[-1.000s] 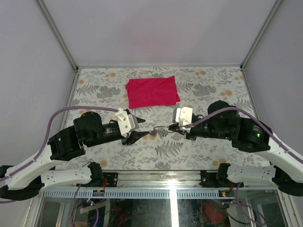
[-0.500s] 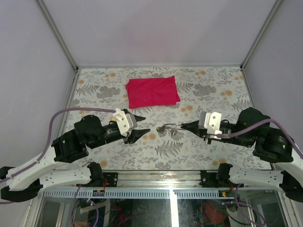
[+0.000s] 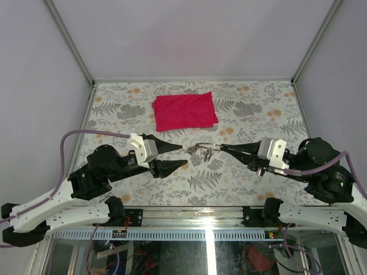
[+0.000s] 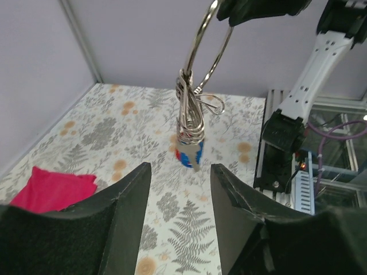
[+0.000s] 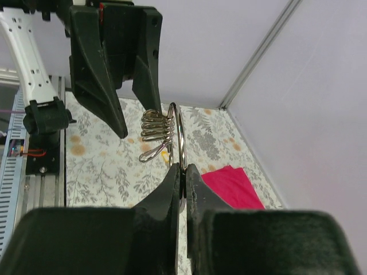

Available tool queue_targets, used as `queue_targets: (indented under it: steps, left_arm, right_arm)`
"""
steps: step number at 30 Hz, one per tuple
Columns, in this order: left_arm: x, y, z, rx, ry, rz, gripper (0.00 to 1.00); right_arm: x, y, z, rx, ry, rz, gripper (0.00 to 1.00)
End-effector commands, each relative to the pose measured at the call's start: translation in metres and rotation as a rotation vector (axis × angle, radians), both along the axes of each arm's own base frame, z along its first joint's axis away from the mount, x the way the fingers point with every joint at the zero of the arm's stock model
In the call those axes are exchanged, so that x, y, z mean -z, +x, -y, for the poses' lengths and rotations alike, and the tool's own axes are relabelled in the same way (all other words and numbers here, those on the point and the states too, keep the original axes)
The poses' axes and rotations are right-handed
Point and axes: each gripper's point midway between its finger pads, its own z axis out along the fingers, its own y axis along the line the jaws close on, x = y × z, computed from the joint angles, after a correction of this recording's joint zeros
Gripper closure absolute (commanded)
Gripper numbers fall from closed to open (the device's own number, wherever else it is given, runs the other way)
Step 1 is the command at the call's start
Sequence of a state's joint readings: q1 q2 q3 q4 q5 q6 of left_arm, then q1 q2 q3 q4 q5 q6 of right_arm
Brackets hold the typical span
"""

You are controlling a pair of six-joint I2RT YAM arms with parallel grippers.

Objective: Put the keys on the keyring

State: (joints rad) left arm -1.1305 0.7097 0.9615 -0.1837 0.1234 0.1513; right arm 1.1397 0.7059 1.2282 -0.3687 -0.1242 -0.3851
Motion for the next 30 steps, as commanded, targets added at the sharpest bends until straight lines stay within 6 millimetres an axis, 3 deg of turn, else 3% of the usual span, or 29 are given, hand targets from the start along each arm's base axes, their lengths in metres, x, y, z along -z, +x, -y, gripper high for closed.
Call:
queue_targets:
  steps: [1, 19, 30]
  left_arm:
    - [-0.041, -0.014, 0.004, 0.081, -0.182, 0.035, 0.53]
    - [-0.058, -0.014, 0.015, 0.108, -0.222, 0.083, 0.57]
    - [-0.070, -0.012, 0.010, 0.085, -0.247, 0.101, 0.59]
  right_arm:
    - [-0.048, -0.007, 0.006, -0.020, 0.188, 0.045, 1.00]
    - [-0.048, -0.012, 0.002, -0.050, 0.209, 0.019, 1.00]
    - [-0.044, -0.009, 0.004, -0.032, 0.206, 0.016, 1.00]
